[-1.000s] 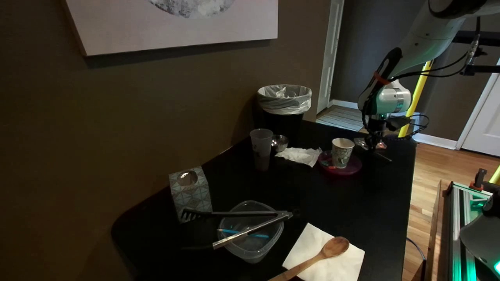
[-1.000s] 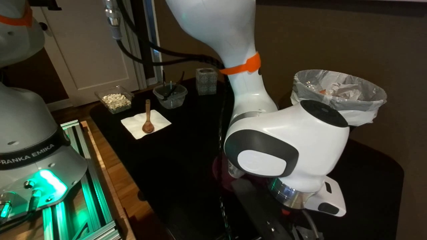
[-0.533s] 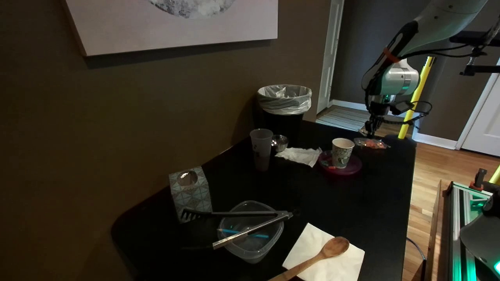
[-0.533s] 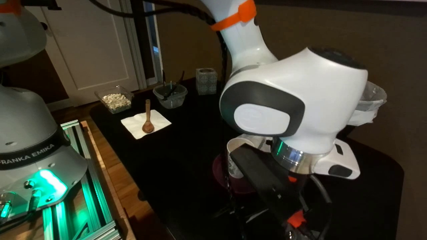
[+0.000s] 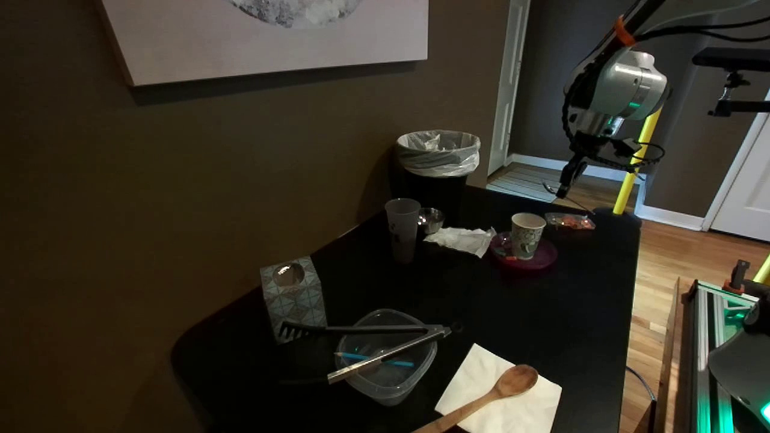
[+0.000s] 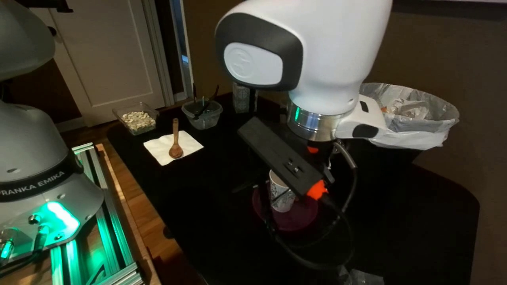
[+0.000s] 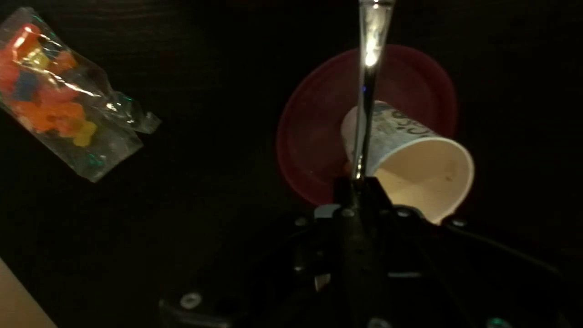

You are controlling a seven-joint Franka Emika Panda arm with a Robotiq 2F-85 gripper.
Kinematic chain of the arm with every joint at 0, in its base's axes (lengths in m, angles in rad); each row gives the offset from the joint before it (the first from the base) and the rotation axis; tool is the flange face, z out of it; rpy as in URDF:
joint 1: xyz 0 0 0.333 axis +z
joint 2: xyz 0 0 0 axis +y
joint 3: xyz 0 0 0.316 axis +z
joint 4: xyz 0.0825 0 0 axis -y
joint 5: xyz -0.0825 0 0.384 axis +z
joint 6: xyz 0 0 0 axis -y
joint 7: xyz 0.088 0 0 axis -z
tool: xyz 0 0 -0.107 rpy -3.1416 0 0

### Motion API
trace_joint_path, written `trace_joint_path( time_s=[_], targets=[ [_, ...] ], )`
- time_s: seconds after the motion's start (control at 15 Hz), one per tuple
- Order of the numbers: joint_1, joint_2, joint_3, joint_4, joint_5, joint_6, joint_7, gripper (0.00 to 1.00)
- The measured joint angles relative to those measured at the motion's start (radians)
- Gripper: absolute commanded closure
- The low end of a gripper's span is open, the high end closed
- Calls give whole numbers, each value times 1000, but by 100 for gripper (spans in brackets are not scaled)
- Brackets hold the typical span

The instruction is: Put the silver spoon in the lunchbox on the left

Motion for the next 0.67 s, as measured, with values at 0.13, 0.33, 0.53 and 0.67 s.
trace_joint_path(
  time_s=[0.13,0.33,0.53,0.67],
  targets=[
    [17,-58,-7,-41,37,-19,-47,91],
    [19,-79,-10,-60,42,-20,-56,98],
    [70,-82,-47,-63,48,-16,-80,98],
    [147,-106,-67,-77,89,-4,-128,98]
  ],
)
